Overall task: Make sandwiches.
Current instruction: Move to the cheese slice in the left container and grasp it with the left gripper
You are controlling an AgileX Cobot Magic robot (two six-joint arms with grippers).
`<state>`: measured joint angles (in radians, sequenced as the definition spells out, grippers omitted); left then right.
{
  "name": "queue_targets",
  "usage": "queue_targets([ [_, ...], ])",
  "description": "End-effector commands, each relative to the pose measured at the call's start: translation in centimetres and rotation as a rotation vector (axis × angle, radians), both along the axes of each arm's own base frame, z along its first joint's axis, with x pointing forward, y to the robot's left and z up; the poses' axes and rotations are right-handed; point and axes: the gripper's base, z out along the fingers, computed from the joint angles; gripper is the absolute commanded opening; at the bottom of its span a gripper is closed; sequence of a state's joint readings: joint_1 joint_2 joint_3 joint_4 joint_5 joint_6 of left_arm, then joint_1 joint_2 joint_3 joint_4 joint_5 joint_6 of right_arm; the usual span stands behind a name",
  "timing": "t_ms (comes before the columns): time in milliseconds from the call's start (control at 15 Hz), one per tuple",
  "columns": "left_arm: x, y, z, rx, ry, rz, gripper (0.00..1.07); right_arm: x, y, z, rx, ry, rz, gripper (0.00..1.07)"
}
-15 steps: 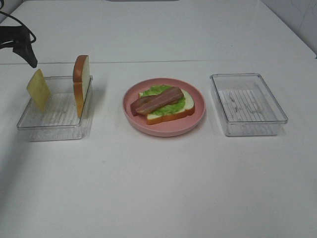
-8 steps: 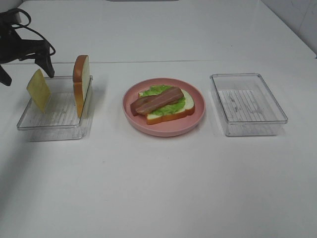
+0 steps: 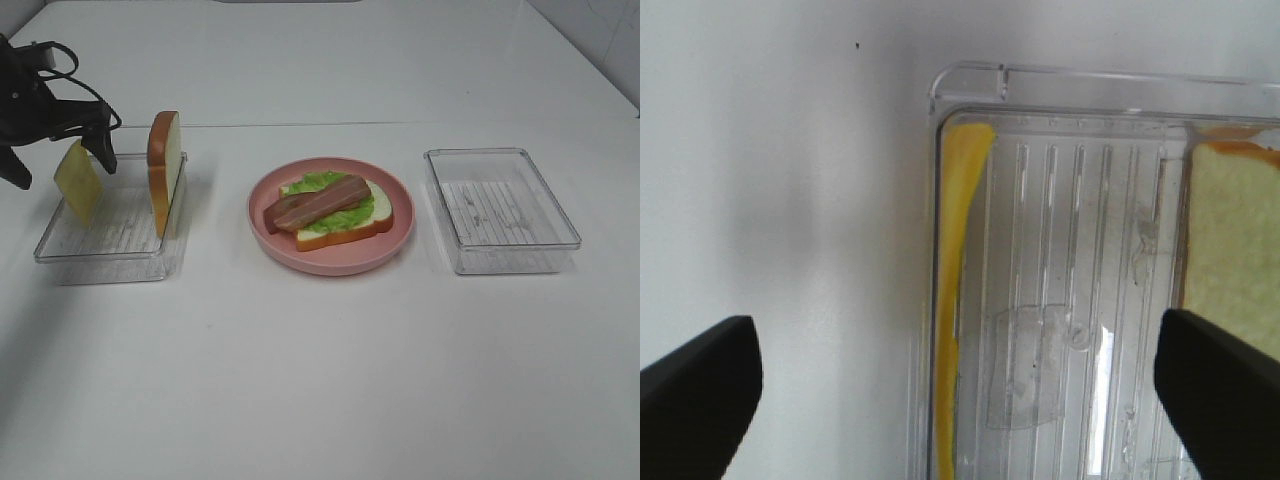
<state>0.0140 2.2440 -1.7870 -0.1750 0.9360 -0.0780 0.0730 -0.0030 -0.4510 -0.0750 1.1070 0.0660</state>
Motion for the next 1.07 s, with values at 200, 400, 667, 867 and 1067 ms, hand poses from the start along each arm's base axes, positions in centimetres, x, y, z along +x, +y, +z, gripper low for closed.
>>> queue_targets([
  [200, 0.05, 0.04, -0.09, 0.014, 0.007, 0.023, 0.77, -0.4, -0.01, 0.03, -0.002, -0.042, 0.0, 0.99],
  [400, 0.12, 0.25, -0.1, 0.031, 0.002, 0.046, 0.64, -0.4, -0.01, 0.03, -0.002, -0.042, 0.0, 0.99],
  [667, 0.21, 0.51, -0.14, 0.055, -0.005, 0.065, 0.48, -0.4, -0.01, 0.03, -0.002, -0.042, 0.0, 0.99],
  [867, 0.35, 0.55, -0.1, 0.057, -0.021, 0.074, 0.46, -0.4, -0.01, 0.03, -0.002, -0.042, 0.0, 0.99],
  [1067, 0.41, 0.56, -0.08, 0.057, -0.028, 0.075, 0.29, -0.4, -0.01, 0.03, -0.002, -0.042, 0.0, 0.99],
])
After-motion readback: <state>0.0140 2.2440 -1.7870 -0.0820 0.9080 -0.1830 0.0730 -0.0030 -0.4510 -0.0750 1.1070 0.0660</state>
